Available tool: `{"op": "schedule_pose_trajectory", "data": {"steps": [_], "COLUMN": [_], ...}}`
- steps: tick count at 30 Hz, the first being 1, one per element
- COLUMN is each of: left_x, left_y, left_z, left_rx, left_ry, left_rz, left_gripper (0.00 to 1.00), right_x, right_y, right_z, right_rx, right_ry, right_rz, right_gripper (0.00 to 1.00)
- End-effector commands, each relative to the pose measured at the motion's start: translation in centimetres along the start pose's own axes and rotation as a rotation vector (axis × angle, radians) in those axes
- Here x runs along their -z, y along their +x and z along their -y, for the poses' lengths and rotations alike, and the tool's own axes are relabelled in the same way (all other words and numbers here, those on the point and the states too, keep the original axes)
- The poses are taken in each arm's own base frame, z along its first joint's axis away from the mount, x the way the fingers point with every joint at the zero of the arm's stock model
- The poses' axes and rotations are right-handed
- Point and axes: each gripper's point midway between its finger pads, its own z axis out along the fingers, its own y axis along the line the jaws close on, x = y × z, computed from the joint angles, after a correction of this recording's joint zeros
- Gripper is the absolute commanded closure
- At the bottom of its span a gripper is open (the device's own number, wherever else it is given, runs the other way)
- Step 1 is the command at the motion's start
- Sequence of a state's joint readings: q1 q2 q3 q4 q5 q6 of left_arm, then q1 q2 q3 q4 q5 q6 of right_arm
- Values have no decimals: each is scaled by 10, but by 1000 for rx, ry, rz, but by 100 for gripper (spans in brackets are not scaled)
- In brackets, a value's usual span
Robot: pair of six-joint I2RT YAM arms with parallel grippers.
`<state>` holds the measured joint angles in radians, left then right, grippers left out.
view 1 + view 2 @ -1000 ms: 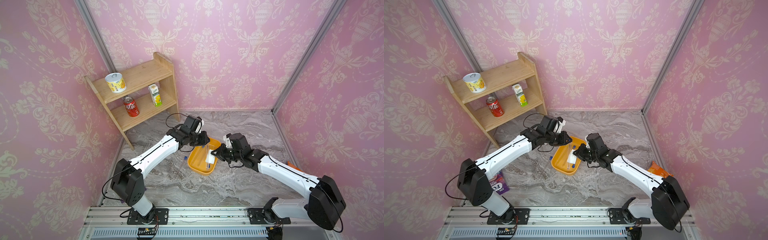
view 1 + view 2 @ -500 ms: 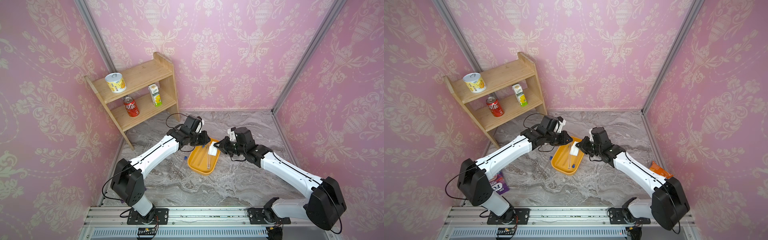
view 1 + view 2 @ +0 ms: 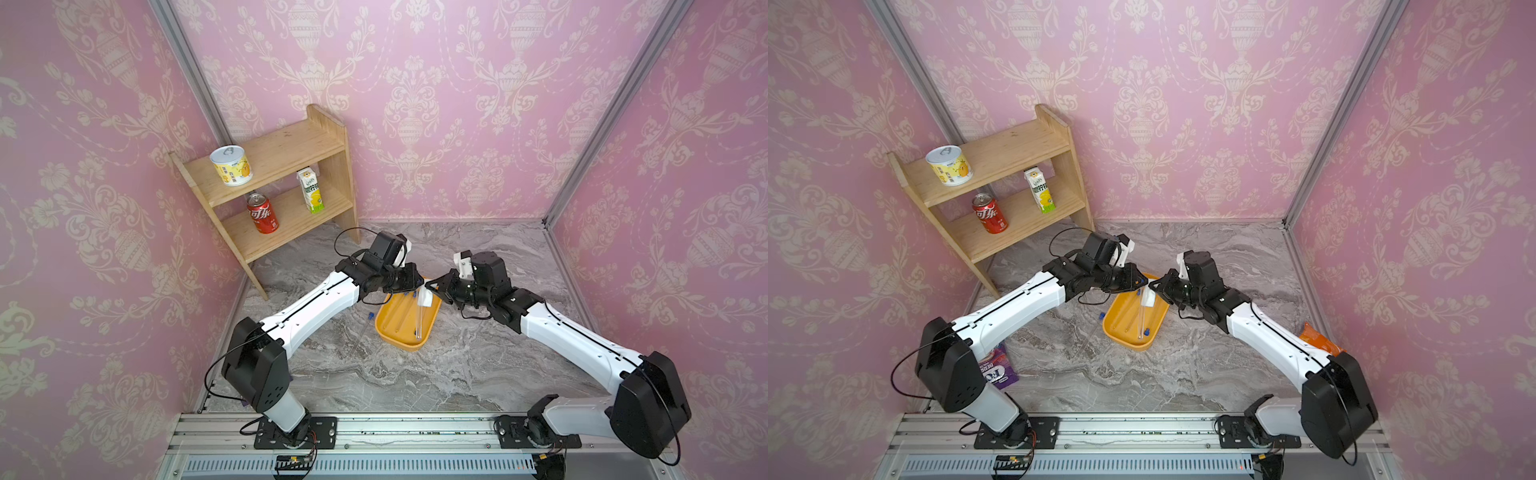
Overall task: Wipe the exteriors of test tubes
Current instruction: Wipe the dirt from the test tube.
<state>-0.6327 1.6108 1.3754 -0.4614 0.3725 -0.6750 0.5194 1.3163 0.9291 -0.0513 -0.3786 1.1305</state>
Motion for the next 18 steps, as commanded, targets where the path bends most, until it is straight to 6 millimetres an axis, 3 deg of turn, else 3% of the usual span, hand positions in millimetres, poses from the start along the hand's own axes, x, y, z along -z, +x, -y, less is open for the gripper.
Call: {"op": "schedule_pose_trajectory", "data": {"steps": [1, 12, 18], "left_x": [-3, -4, -4], "left_y": [-2, -8, -10], "left_z": [6, 7, 4], "left_rx": [-8, -21, -21], "left_ry": [12, 9, 1], "left_rz": [-4, 4, 8], "left_gripper": [87, 87, 87], "right_x": [7, 8, 19], "right_y": [9, 37, 52], "right_z": [-1, 5, 10], "right_rx": [6, 24, 11], "right_ry": [-23, -33, -38], "right_rz": [-18, -65, -60], "right_gripper": [100, 100, 100]}}
